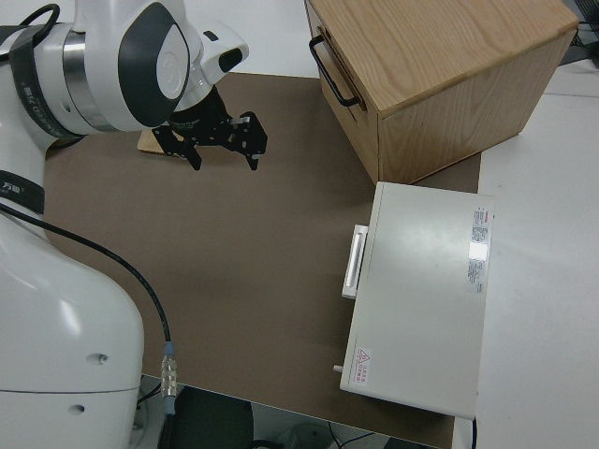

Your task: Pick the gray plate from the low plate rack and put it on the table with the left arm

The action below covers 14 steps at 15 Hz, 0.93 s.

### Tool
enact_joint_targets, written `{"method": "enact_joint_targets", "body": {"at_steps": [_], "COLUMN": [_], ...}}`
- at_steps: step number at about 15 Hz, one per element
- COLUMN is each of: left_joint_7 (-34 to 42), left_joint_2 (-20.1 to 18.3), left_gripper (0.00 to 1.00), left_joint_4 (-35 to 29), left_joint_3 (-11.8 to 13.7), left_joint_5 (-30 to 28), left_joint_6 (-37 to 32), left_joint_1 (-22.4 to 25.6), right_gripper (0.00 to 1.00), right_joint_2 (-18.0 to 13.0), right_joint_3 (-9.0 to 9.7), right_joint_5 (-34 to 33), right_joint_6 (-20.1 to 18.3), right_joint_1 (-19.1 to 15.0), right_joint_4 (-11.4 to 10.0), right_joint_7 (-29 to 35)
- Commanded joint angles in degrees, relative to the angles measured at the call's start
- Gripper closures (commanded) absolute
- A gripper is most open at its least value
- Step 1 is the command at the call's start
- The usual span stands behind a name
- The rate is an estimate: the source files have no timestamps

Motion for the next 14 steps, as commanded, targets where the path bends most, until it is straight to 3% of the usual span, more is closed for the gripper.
{"method": "enact_joint_targets", "body": {"at_steps": [1,14], "left_joint_7": [-0.70,-2.63], "left_joint_2": [-1.71,-1.54], "left_gripper": [0.92,0.94], "left_joint_4": [-1.95,1.21], "left_joint_3": [0.46,-0.86], "left_joint_5": [0.26,1.13], "left_joint_6": [1.26,0.21], "left_joint_1": [-0.71,-0.97], "right_gripper": [0.017,0.017], "right_joint_2": [-0.12,-0.12], "right_joint_3": [1.13,1.21], "right_joint_5": [-0.37,-0.37], "right_joint_6": [-0.62,-0.62], "right_joint_1": [-1.32,-1.32], "right_joint_4": [0.41,0.41], "right_joint_7": [0.68,0.68]}}
